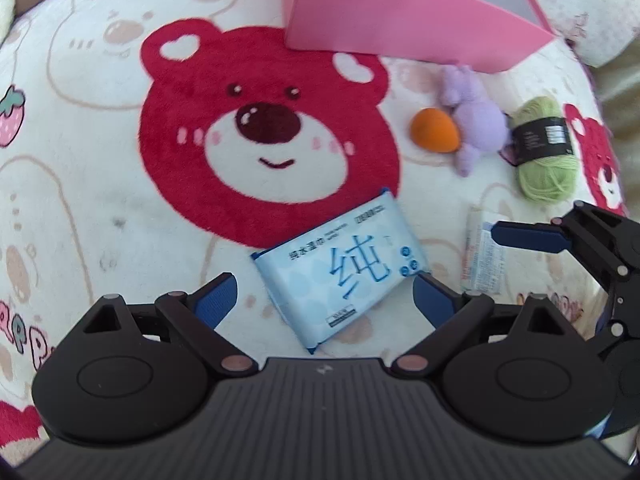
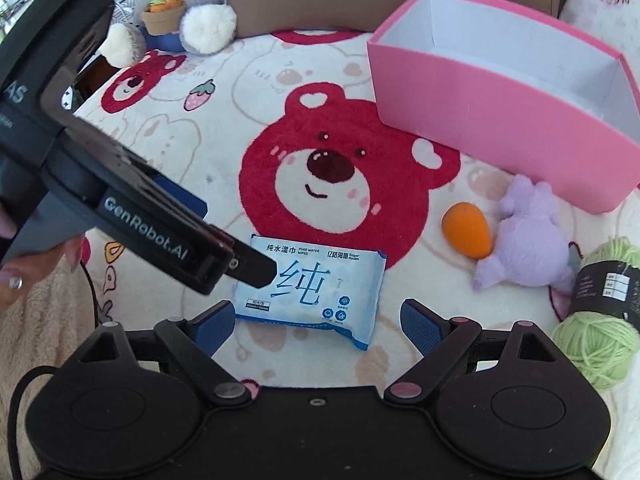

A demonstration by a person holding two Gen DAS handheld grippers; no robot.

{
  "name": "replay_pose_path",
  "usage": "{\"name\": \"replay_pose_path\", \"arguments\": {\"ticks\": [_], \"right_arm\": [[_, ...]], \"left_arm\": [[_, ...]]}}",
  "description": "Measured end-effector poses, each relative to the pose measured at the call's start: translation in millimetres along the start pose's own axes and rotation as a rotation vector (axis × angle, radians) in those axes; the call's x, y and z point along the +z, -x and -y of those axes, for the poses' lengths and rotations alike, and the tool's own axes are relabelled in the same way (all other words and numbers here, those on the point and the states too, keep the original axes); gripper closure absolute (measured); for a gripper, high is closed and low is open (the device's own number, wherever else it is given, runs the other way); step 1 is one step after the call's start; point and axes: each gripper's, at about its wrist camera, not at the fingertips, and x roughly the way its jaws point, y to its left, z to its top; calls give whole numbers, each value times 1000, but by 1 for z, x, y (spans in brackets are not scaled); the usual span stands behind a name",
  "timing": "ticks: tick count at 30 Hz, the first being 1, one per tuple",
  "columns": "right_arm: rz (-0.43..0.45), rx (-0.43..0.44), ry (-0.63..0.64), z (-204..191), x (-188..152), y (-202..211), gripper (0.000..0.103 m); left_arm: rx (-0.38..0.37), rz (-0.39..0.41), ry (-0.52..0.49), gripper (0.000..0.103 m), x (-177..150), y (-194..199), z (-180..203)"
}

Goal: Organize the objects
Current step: 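Close the left gripper on the blue-white wet-wipes pack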

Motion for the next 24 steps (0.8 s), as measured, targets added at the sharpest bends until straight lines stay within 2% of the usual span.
{"name": "replay_pose_path", "arguments": {"ticks": [2, 3, 9, 15, 16, 19, 21, 24], "right_arm": [[0, 9, -26, 3, -2, -9, 11], [2, 8, -42, 4, -3, -13, 11], [18, 16, -168, 23, -15, -27, 12], [24, 4, -206, 33, -17, -37, 16], [19, -1, -206, 33, -17, -41, 17], [1, -5, -200, 32, -17, -48, 30], [-6, 9, -204, 32, -18, -51, 42], [-4, 20, -204, 33, -19, -54, 50]], "left_arm": [[60, 13, 4, 8, 0, -6, -2], [67, 10, 8, 8, 1, -8, -4], [27, -19, 81, 9, 0, -23, -17], [-8, -44, 145, 10, -1, -37, -22], [-12, -46, 152, 14, -2, -39, -23], [-33, -64, 200, 37, -5, -46, -26], [-40, -82, 226, 40, -7, -53, -28], [-42, -75, 248, 40, -7, -53, -29]]}}
